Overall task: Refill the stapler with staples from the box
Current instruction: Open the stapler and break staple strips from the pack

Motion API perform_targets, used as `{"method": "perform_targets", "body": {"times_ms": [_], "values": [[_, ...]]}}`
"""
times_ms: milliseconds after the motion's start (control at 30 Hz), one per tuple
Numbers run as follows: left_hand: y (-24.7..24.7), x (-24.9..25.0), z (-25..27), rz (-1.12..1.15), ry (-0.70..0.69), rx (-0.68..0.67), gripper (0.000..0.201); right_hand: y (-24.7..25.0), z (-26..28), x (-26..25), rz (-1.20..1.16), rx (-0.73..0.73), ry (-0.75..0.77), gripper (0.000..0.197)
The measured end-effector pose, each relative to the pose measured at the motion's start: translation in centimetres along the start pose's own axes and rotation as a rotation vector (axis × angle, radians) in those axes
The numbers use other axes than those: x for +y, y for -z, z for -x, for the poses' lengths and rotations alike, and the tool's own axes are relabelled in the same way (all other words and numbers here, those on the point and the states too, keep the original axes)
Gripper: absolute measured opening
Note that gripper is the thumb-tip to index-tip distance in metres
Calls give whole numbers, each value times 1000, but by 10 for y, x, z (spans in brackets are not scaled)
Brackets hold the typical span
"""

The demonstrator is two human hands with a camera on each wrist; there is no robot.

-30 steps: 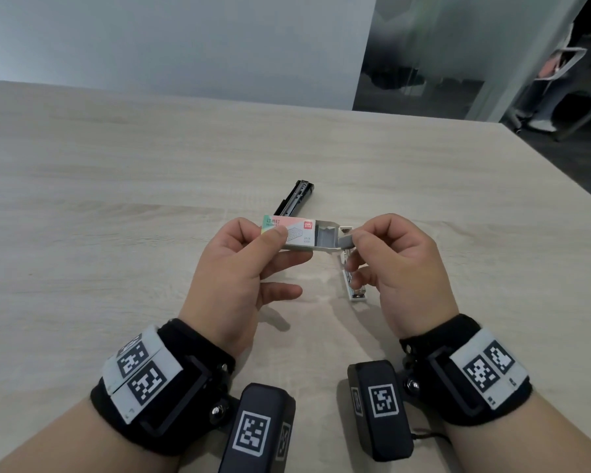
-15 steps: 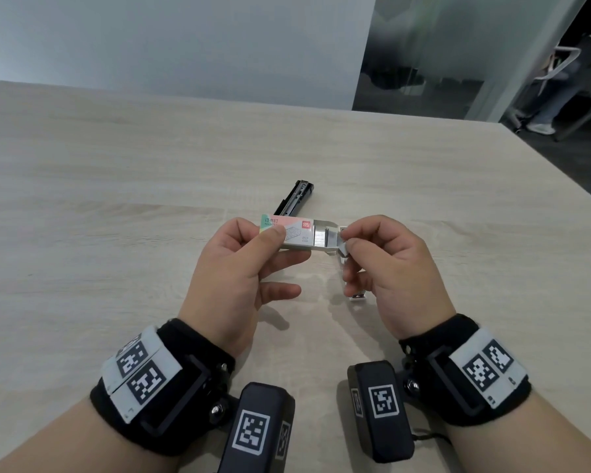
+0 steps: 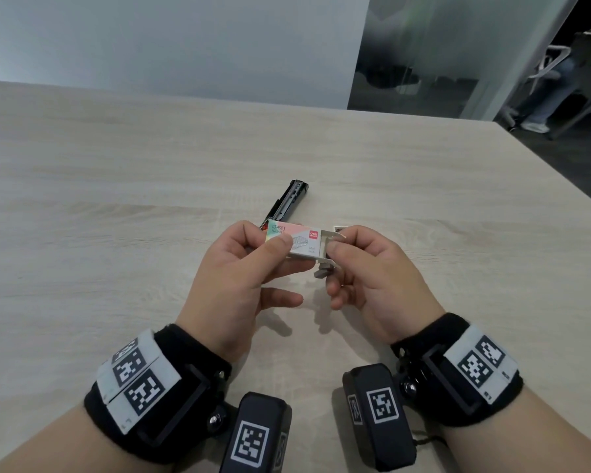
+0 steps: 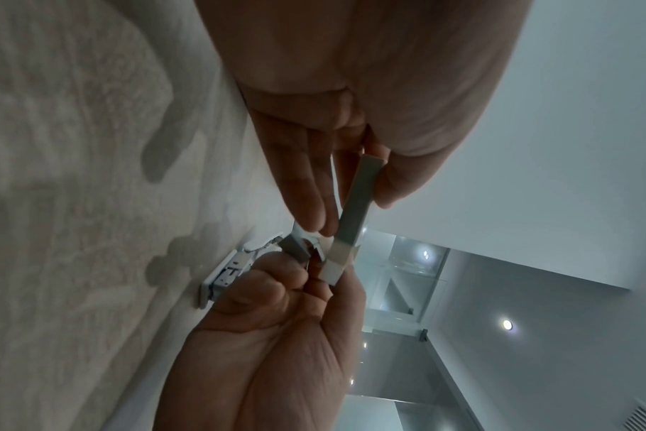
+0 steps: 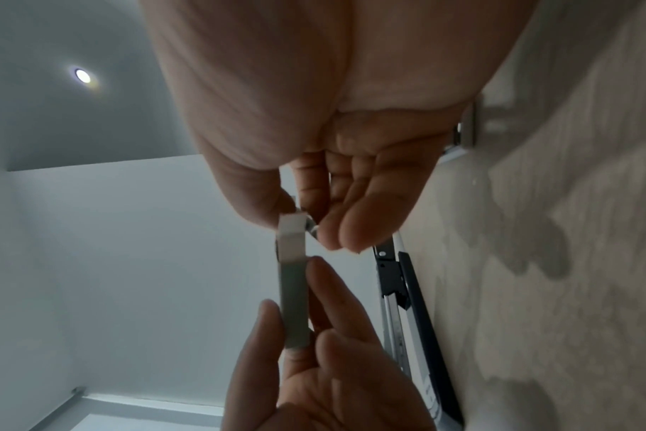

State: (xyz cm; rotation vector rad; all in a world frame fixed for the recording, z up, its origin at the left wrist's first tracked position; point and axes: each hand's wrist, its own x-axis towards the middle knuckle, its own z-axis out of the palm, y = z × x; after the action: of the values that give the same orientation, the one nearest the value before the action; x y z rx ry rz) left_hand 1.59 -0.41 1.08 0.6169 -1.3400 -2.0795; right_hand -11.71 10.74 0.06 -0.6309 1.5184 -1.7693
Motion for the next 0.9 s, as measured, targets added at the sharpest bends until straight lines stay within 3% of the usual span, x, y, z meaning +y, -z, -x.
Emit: {"method": "perform_targets", "body": {"times_ms": [200, 333, 433, 600, 800, 900], "values": [[3, 4, -5, 71, -18, 91, 30, 6, -1, -5, 22, 65, 56, 22], [7, 9, -9, 143, -24, 139, 31, 7, 1, -4, 360, 30, 95, 10], [6, 7, -7, 130, 7, 128, 30, 6, 2, -4, 474, -38, 46, 9], [3, 5, -6, 105, 40, 96, 30, 10, 1, -5, 470, 24, 108, 9], [2, 5, -5, 105, 53, 83, 29, 10, 5, -7, 335, -30, 217, 44], [-1, 4, -4, 97, 88, 60, 28, 10, 5, -7, 329, -34, 253, 31]]}}
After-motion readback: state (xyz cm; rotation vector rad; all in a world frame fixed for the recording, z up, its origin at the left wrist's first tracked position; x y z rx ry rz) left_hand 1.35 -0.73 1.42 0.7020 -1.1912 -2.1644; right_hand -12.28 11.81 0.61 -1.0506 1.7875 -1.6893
